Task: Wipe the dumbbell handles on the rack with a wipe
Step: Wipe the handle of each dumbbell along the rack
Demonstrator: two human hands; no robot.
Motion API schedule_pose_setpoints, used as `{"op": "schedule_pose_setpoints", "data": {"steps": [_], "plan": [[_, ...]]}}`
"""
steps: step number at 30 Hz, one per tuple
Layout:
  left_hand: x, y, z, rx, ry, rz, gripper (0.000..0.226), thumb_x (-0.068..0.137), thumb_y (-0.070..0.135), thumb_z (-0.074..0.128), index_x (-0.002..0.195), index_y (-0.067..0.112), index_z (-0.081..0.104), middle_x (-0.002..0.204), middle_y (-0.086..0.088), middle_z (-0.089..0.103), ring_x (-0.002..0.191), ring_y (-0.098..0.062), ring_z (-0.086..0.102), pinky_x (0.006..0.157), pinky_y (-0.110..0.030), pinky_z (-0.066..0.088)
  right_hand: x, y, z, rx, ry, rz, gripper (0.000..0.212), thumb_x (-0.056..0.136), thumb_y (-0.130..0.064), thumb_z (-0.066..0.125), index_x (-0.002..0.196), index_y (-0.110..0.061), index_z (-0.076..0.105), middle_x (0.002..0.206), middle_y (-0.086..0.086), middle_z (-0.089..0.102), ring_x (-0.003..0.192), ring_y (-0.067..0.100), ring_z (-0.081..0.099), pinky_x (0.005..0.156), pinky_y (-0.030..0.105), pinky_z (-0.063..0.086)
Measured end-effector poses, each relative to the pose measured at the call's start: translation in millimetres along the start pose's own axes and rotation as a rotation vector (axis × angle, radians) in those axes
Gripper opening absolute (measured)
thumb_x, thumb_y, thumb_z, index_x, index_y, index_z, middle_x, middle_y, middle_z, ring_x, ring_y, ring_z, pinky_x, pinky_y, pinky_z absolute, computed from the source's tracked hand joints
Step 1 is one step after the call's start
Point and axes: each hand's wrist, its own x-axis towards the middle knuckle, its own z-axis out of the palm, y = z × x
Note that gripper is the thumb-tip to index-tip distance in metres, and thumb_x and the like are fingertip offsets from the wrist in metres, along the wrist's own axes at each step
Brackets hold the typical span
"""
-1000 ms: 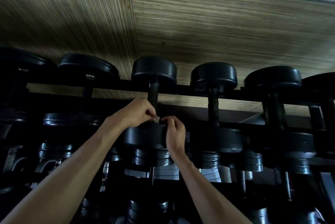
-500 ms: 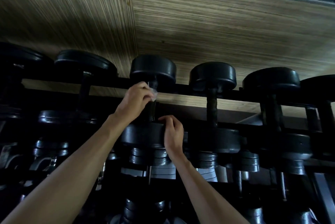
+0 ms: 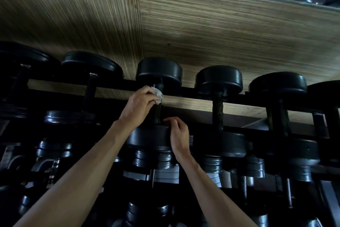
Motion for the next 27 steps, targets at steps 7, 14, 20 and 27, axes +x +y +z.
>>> {"op": "schedule_pose_setpoints", "data": {"steps": [7,14,20,27], "plan": [[-5,-9,-8,-0.006,-0.144,0.012,0.016,0.076,-0.008,0.077,0.085,0.004,0.076,0.096,0.006,0.067,0.087,0.000,0.064,0.084,-0.026,0.057,-1,1,0,0.019,-0.002,-0.032,0.030,0.099,-0.010,0.045,0.088,-0.007,0.073,0.076,-0.001,0.068,0.067,-0.001,0.060,0.059,0.015,0.046],[-24,-6,-28,-0.105,-0.355,-0.283,0.018,0.081,0.001,0.075,0.092,0.015,0.079,0.089,0.020,0.068,0.092,0.010,0.065,0.088,-0.004,0.044,12,-8,-11,-0.030,-0.221,-0.132,0.029,0.097,-0.008,0.058,0.122,-0.017,0.069,0.108,-0.001,0.073,0.101,0.007,0.067,0.085,0.019,0.051],[-35,4,-18,-0.330,-0.153,-0.415,0.017,0.084,0.007,0.075,0.096,0.018,0.078,0.092,0.010,0.076,0.094,0.000,0.069,0.090,-0.015,0.050,34,-31,-26,-0.178,-0.453,-0.332,0.017,0.089,0.000,0.071,0.106,0.002,0.073,0.108,0.003,0.073,0.101,0.002,0.068,0.092,0.015,0.048],[-65,16,5,-0.264,0.266,-0.578,0.017,0.096,0.018,0.061,0.110,0.020,0.071,0.097,0.012,0.072,0.078,0.005,0.065,0.071,-0.008,0.048,47,-27,-14,-0.288,-0.176,-0.390,0.011,0.094,-0.018,0.069,0.085,-0.019,0.063,0.087,-0.009,0.070,0.079,-0.001,0.064,0.073,0.016,0.048]]}}
